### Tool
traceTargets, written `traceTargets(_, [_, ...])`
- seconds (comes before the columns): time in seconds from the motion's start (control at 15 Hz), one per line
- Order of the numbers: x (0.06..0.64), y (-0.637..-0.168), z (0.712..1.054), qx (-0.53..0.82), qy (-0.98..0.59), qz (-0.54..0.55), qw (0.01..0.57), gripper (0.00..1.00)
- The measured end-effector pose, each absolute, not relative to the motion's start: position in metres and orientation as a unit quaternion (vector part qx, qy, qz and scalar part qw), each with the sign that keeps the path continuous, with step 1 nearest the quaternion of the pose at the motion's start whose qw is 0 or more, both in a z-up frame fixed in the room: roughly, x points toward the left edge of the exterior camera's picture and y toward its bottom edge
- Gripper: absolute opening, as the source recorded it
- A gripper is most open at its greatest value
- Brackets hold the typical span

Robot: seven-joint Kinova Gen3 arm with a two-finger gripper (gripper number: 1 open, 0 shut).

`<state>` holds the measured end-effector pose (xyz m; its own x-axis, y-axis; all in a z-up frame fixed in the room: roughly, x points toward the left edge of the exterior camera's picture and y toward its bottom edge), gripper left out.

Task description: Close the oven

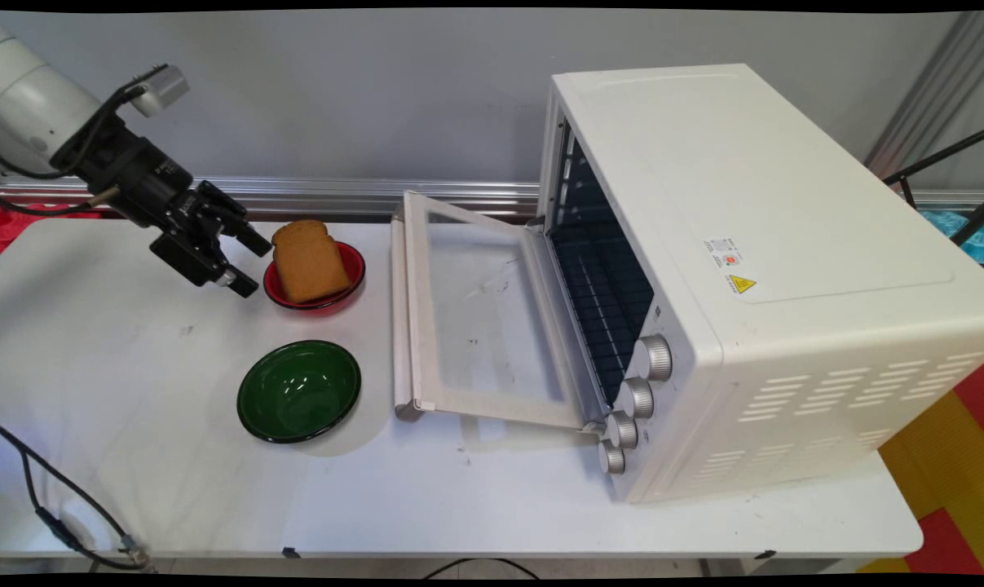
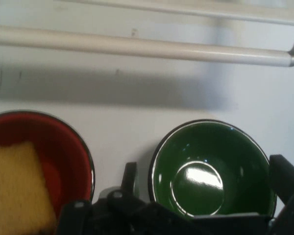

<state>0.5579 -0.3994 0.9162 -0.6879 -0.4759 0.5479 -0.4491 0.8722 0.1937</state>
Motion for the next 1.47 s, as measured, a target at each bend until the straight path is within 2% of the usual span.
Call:
traceTargets(0.13, [0.553, -0.399, 0.915, 0.232, -0.923, -0.018, 0.307, 1.0])
traceTargets(0.2, [0.551, -0.399, 0.914, 0.222, -0.925, -0.015, 0.309, 0.0])
traceTargets(0.87, [0.538, -0.4, 0.898, 0.198, -0.929, -0.006, 0.312, 0.0])
traceTargets(1.47, [0.512, -0.415, 0.845, 0.182, -0.927, 0.015, 0.327, 0.0])
